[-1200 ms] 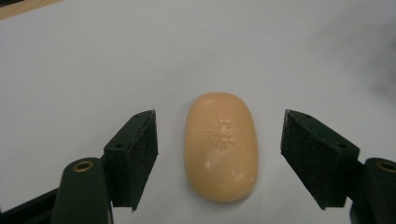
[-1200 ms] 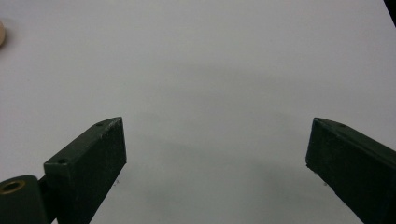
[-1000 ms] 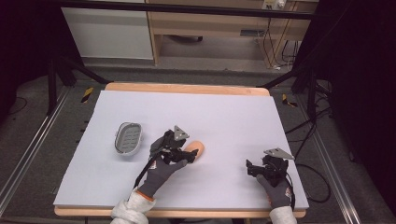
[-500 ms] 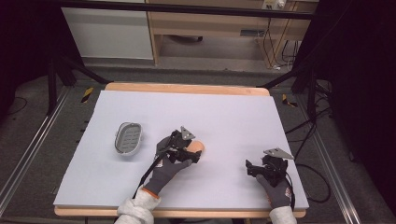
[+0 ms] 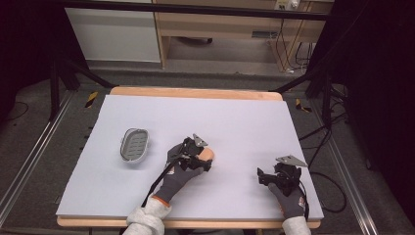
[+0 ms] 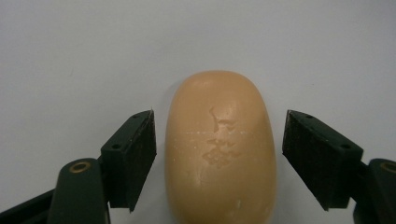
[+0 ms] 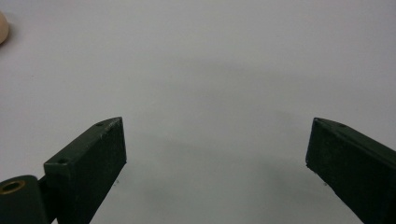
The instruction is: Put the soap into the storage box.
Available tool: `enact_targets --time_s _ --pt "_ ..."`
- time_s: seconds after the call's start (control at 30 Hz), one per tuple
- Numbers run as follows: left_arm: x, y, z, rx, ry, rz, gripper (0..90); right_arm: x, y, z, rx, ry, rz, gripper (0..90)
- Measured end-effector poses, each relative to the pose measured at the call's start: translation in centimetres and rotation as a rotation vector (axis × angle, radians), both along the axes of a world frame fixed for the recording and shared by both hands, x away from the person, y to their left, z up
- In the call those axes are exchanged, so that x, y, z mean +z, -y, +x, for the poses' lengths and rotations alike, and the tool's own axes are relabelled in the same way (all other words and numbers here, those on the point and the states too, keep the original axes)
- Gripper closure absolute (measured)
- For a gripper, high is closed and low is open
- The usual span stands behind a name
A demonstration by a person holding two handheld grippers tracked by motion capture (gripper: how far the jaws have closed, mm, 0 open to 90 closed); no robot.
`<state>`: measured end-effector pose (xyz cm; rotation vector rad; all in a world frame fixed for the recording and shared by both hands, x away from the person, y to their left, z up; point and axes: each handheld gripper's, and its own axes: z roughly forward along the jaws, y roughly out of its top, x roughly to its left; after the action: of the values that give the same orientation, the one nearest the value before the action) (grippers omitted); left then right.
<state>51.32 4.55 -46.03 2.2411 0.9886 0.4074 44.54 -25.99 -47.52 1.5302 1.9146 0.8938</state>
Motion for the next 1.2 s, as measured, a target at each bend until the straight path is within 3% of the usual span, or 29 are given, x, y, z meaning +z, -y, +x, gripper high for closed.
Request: enact_targets --time_s 0.63,1.2 --pt "-1.01 0.61 0.79 -0.009 -0.045 0.046 31.0 -0.06 -0.02 0.03 0.004 -0.005 0.001 5.3" --pt "-0.86 0.52 0.88 -0.003 -0.059 0.050 31.6 -0.06 -0.09 0.05 0.004 -0.009 0.001 5.2"
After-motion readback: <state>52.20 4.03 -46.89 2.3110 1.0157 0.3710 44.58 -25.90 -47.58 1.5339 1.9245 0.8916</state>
